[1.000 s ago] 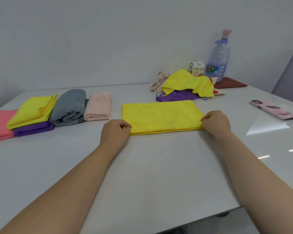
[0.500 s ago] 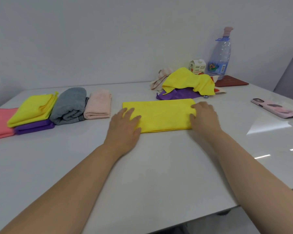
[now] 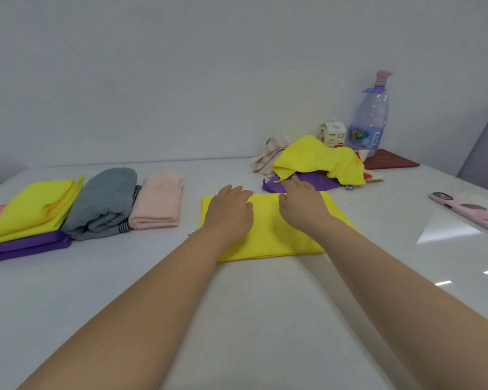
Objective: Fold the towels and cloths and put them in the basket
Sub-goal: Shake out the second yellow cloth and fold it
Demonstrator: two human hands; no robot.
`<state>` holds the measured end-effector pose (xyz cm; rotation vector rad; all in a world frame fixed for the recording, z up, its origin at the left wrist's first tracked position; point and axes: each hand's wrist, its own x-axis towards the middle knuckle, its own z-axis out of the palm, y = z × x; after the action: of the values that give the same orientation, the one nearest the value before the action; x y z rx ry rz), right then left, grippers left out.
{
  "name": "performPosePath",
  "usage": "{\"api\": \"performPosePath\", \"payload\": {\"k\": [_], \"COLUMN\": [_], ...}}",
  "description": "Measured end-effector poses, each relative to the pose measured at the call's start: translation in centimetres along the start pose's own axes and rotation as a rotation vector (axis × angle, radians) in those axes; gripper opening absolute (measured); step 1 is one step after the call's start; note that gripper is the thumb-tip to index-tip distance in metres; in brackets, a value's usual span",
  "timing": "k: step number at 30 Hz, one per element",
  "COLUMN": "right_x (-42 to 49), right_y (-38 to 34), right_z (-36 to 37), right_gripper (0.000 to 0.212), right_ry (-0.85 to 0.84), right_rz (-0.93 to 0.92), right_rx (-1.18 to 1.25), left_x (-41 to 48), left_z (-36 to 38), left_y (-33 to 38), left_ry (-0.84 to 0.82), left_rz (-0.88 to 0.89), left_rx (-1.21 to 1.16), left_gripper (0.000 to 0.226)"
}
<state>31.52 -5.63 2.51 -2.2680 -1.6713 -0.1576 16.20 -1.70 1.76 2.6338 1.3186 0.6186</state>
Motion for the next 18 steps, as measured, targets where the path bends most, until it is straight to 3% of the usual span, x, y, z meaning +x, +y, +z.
{"api": "performPosePath", "payload": {"k": [2, 6, 15, 18], "right_x": [1.7, 1.7, 2.3, 2.4], "right_y": [-0.2, 1.4, 6.8, 8.1], "right_z": [1.4, 4.4, 3.5, 3.5], "right_gripper": [0.045, 0.056, 0.064, 0.065], "right_ry": [-0.044, -0.277, -0.332, -0.272], "right_rz": [0.02, 0.016, 0.192, 0.273], "right_rx": [0.005, -0.082, -0.119, -0.104], "left_x": [1.9, 2.1, 1.5, 1.5], "left_z": [1.3, 3.4, 2.8, 2.6], "left_y": [-0.5, -2.4, -4.7, -5.2], "left_ry": [-0.052, -0.339, -0.302, -0.289], "left_rz": [-0.024, -0.085, -0.236, -0.249], "left_rx": [0.046, 0.222, 0.2, 0.184], "left_gripper": [0.046, 0.057, 0.069, 0.069]}}
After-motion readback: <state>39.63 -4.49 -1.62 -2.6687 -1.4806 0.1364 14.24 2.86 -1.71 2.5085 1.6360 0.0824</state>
